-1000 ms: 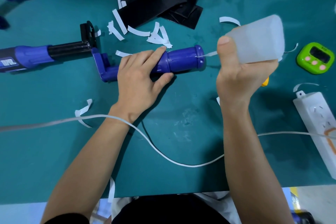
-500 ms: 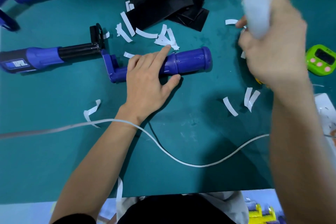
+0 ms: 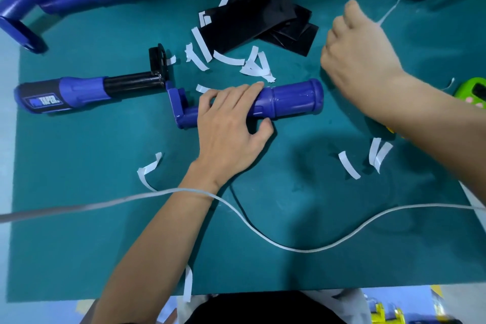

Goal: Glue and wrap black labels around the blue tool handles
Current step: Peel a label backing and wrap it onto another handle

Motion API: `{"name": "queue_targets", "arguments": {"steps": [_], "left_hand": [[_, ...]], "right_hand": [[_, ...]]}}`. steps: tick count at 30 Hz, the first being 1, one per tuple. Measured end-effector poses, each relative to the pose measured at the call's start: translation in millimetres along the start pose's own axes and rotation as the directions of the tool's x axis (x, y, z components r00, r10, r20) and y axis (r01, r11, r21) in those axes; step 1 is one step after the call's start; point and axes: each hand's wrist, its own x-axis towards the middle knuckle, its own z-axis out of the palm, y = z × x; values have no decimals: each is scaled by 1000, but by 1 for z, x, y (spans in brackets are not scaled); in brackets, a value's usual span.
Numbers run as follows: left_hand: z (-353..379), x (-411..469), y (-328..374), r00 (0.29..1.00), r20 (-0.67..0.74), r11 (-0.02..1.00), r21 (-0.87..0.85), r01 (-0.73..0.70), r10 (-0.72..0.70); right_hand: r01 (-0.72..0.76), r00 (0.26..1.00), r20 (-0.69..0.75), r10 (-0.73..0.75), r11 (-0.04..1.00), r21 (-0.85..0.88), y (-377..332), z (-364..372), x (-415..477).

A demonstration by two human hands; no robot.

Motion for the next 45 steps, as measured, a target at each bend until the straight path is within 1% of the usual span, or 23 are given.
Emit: {"name": "queue_targets", "arguments": {"steps": [2, 4, 7, 10, 13, 15, 18, 23, 26, 28, 30, 31, 32, 33, 34, 35, 36, 37, 40, 41, 43, 44, 45], "left_hand": [[-1, 0, 1, 1000, 6, 1000, -9, 7, -7], [-2, 1, 2, 1000, 10, 1000, -19, 2, -2], [-4, 3, 2, 1000, 2, 1000, -20, 1, -1], [-7, 4, 4, 1000, -23, 1000, -29, 2, -3], [-11, 3, 5, 999, -51, 999, -43, 1, -3], [-13, 3, 2, 998, -66, 999, -46, 5, -8], [-15, 3, 1, 997, -80, 998, -59, 11, -15], [-16, 4, -1, 998, -63, 997, -70, 23, -27], [-16, 4, 1, 998, -62, 997, -76, 20, -25], [-17, 3, 2, 996, -78, 997, -79, 25, -32], [-18, 2, 3, 992, -117, 995, -95, 32, -43], [-18, 2, 2, 987, -148, 993, -109, 39, -55], [-17, 1, 2, 981, -183, 991, -129, 47, -70], [-18, 0, 1, 972, -219, 987, -153, 49, -83], [-19, -1, 1, 962, -257, 983, -176, 47, -92], [-20, -2, 0, 952, -289, 978, -202, 40, -99], [-20, -3, 0, 945, -311, 971, -237, 27, -102], [-20, -5, 0, 940, -325, 960, -278, 8, -102], [-21, -12, 6, 943, -318, 887, -457, -62, -98], [-21, -14, 9, 951, -285, 835, -547, -61, -117], [-23, -19, 13, 969, -190, 718, -696, -17, -161], [-23, -20, 14, 977, -133, 685, -728, 19, -169], [-22, -20, 14, 982, -91, 690, -722, 51, -167]], "right_hand": [[-8, 1000, 9, 8, 999, 38, 5, -11, -3], [-24, 998, -50, 37, 969, 246, 10, -24, -4], [-23, 972, -174, 160, 799, 601, 14, -50, 10], [-57, 939, -178, 293, 647, 760, 9, -72, 43], [-30, 943, -155, 294, 539, 842, -3, -81, 85], [-8, 951, -151, 269, 512, 859, -11, -80, 109], [29, 954, -180, 238, 526, 850, -18, -79, 127], [51, 938, -234, 257, 564, 824, -18, -80, 129], [4, 920, -214, 329, 539, 842, -15, -78, 123], [-85, 857, -139, 496, 404, 911, -6, -81, 115], [-103, 723, -38, 690, 162, 981, 6, -84, 102], [-40, 643, 30, 765, -6, 999, 12, -86, 90], [74, 587, 122, 800, -203, 976, 18, -88, 74], [218, 571, 214, 793, -398, 891, 22, -91, 52], [346, 585, 278, 762, -544, 764, 25, -93, 29], [413, 629, 308, 714, -642, 646, 24, -92, 6], [409, 692, 309, 653, -707, 577, 19, -91, -15], [362, 747, 299, 594, -740, 567, 9, -89, -33], [180, 869, 318, 379, -841, 510, -41, -77, -61], [105, 875, 362, 321, -857, 504, -59, -72, -63], [10, 857, 431, 283, -845, 535, -91, -60, -64], [-10, 844, 453, 286, -837, 547, -103, -53, -65], [-16, 832, 470, 294, -834, 551, -111, -47, -65]]}}
